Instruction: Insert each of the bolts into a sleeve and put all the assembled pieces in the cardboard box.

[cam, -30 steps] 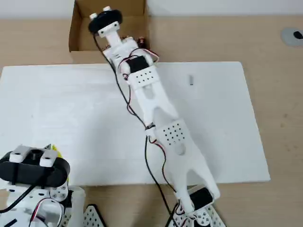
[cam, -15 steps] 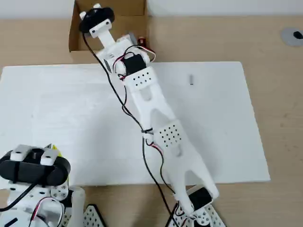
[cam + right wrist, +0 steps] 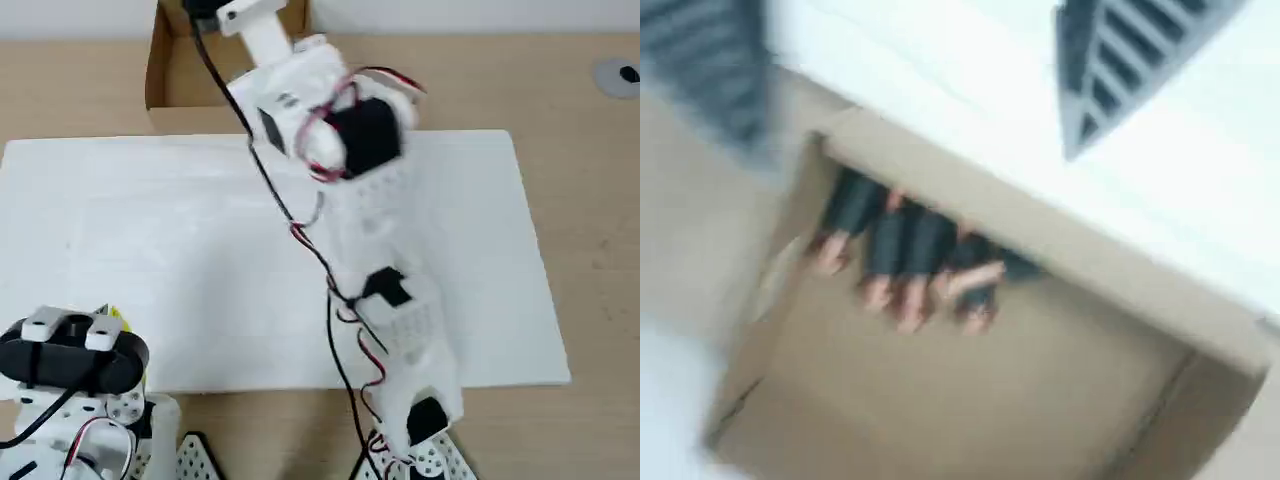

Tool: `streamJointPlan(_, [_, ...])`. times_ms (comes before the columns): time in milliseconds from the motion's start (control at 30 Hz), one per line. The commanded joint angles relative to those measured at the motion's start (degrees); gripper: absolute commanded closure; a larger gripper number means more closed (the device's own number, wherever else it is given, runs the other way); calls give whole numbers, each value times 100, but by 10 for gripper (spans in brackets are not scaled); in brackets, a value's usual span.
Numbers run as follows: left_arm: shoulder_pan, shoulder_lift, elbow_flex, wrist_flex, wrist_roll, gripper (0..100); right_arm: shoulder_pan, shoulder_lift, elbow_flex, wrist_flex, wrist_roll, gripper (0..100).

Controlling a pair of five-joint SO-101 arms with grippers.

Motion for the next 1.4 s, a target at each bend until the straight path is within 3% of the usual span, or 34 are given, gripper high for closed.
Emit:
streamJointPlan(0, [-70,-31,-18,9,-26,992,338,-840,-233,237,-53,974])
streamJointPlan(200, [-70,-31,18,9,-26,992,690,-1807,-163,273,-70,989])
streamJointPlan(333, [-70,-31,35,9,-35,991,892,-2624,822,290,-70,989])
streamJointPlan(600, [-70,-31,132,9,-62,991,1015,-5824,5824,264,-62,988])
streamJointPlan(833, [-378,-31,1213,18,-914,991,1024,-8549,9833,-53,-35,988])
streamJointPlan(1067, [-747,-31,2277,-62,-818,991,1024,-11011,12778,-712,-26,988])
streamJointPlan(1367, [-756,-31,2391,-149,-791,991,1024,-14044,15591,-1837,-18,988])
